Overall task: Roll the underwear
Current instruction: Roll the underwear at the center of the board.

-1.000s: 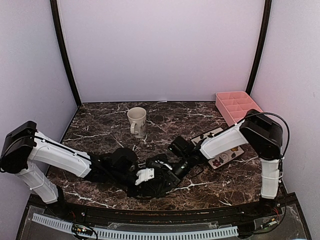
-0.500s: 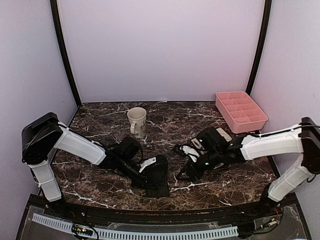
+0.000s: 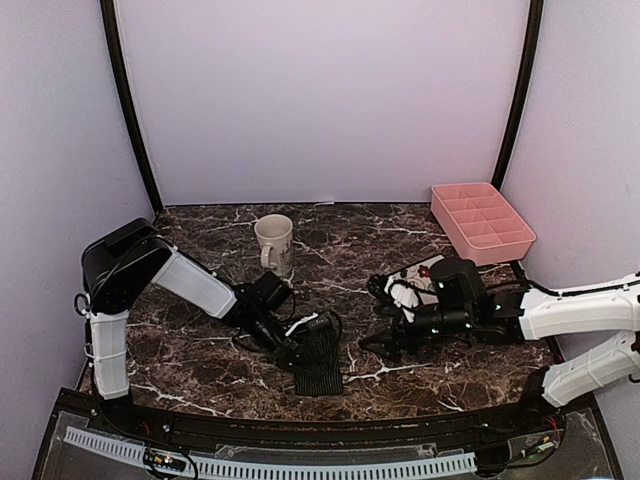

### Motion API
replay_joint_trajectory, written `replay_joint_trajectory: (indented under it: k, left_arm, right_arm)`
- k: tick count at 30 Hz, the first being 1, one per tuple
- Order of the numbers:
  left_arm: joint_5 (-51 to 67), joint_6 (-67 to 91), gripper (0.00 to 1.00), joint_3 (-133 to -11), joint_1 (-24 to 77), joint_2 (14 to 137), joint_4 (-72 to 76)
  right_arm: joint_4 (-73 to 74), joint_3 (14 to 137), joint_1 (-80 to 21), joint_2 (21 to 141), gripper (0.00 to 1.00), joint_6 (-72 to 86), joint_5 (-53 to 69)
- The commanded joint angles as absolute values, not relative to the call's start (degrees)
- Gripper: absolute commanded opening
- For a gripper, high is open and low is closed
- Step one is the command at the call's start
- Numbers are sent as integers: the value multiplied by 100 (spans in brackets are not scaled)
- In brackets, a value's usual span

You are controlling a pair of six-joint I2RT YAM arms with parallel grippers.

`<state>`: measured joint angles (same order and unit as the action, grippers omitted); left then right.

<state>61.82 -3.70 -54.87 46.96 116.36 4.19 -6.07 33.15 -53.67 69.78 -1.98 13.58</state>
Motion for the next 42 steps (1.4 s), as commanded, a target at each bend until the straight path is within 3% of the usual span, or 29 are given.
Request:
replay_joint_trajectory:
  k: [1,4,10,26,30,32,37,42]
  left_arm:
    - [5933,-416,4,-5592,4562,12227,-117]
    - [6059,-438,4,-5773,4525,12407,-175]
    - [6294,-539,5,-6077,4443,12806,-274]
    - [6306,-1204,5,-6294,4274,12951,-846]
    - [6305,-1292,5,-6241,4257,12950,-856]
    - [6229,-1268,12,-6196,4239,12899,-797]
    - [6299,-589,45,-5793,4053,12355,112]
    - [5939,373,62,-5113,3676,11164,1304]
  right_arm:
    - [-1568,2534,-5889,6792,82,-1343,1708]
    - [-1658,2652,-6159,7204,72,-1832,1595]
    - [-2341,2844,-6528,8243,63,-2144,1688]
    - [-2491,3760,-6675,9921,55,-2525,1564]
    - [-2496,3693,-6675,10115,42,-2435,1448]
    - [-2349,3707,-6680,10120,32,-2318,1437]
    - [-1802,3813,-6674,10069,2,-1887,1694]
    - [-1091,3985,-6626,9996,0,-1329,1927]
